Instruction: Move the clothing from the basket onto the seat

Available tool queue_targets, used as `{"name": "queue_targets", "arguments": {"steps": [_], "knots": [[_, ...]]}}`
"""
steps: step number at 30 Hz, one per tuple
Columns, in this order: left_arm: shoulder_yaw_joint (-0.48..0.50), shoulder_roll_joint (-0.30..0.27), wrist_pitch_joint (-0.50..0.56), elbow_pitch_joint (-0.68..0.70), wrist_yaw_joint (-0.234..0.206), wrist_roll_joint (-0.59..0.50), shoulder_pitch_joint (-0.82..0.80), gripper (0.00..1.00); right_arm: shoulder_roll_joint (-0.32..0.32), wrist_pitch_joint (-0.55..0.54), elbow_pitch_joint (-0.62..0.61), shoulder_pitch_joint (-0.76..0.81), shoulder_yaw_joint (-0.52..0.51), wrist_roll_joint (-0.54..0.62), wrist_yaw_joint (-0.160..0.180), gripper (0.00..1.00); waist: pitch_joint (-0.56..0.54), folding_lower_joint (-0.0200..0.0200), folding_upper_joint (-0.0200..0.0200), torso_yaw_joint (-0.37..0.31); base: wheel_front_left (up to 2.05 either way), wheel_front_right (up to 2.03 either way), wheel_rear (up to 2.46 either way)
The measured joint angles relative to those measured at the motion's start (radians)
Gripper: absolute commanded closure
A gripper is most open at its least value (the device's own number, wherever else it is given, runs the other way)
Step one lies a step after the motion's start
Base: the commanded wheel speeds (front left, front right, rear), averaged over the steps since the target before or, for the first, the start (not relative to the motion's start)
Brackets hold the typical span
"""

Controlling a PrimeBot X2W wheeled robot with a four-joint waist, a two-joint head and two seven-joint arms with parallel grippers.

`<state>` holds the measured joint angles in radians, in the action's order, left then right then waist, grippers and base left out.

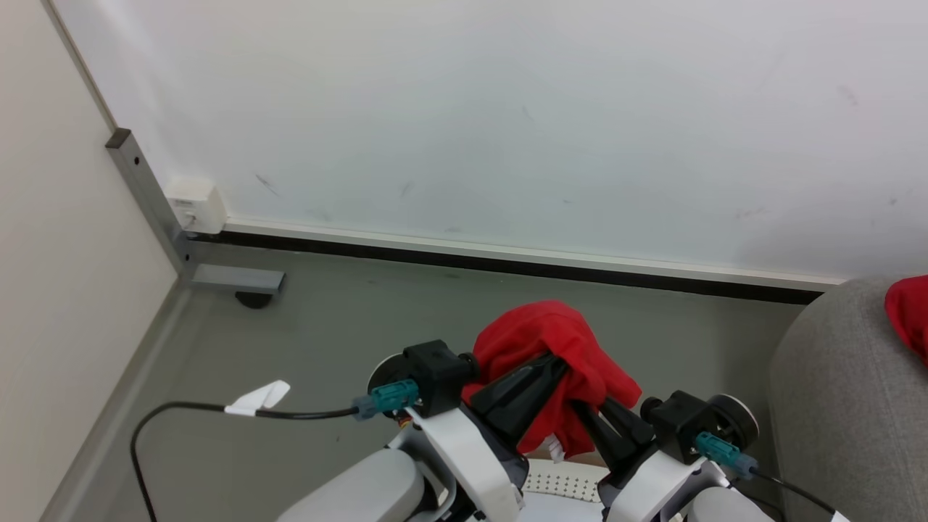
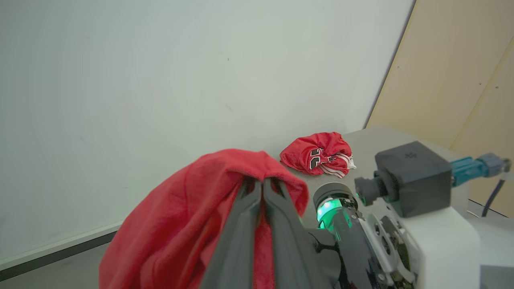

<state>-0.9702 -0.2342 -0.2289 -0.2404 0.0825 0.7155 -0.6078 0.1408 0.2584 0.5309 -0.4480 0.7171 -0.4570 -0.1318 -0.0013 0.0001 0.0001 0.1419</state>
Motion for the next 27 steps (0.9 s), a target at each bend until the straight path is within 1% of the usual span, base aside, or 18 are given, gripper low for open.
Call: {"name": "queue_targets", "arguments": {"steps": [5, 16, 17, 18, 19, 27], "knots": [[-0.003, 0.000, 0.000, 0.000, -0.004, 0.003, 0.006, 1.00, 0.012, 0.003, -0.020, 0.017, -0.016, -0.001, 0.000, 1.00, -0.009, -0.0001, 0.0000, -0.011, 0.00, 0.00, 0.00], [-0.006, -0.005, 0.000, 0.008, -0.013, 0.006, 0.009, 1.00, 0.010, 0.003, -0.062, 0.040, -0.070, 0.004, 0.000, 1.00, -0.012, 0.0000, 0.0000, -0.027, 0.00, 0.00, 0.00], [-0.007, -0.005, 0.005, 0.008, -0.013, 0.006, 0.009, 0.76, 0.010, 0.003, -0.066, 0.040, -0.075, 0.007, 0.000, 1.00, -0.012, 0.0000, 0.0000, -0.028, 0.00, 0.00, 0.00], [-0.009, -0.006, 0.007, 0.008, -0.013, 0.006, 0.009, 0.25, 0.010, 0.003, -0.070, 0.040, -0.079, 0.009, 0.000, 1.00, -0.011, 0.0000, 0.0000, -0.029, 0.00, 0.00, 0.00], [-0.009, -0.006, 0.007, 0.009, -0.015, 0.006, 0.009, 0.00, 0.009, 0.003, -0.074, 0.040, -0.082, 0.012, 0.000, 1.00, -0.009, -0.0001, 0.0000, -0.031, 0.00, 0.00, 0.00], [-0.003, -0.015, 0.007, 0.009, -0.031, 0.007, 0.009, 0.00, 0.006, 0.003, -0.102, 0.053, -0.134, 0.015, 0.000, 1.00, -0.005, 0.0000, 0.0000, -0.050, 0.00, 0.00, 0.00]]}}
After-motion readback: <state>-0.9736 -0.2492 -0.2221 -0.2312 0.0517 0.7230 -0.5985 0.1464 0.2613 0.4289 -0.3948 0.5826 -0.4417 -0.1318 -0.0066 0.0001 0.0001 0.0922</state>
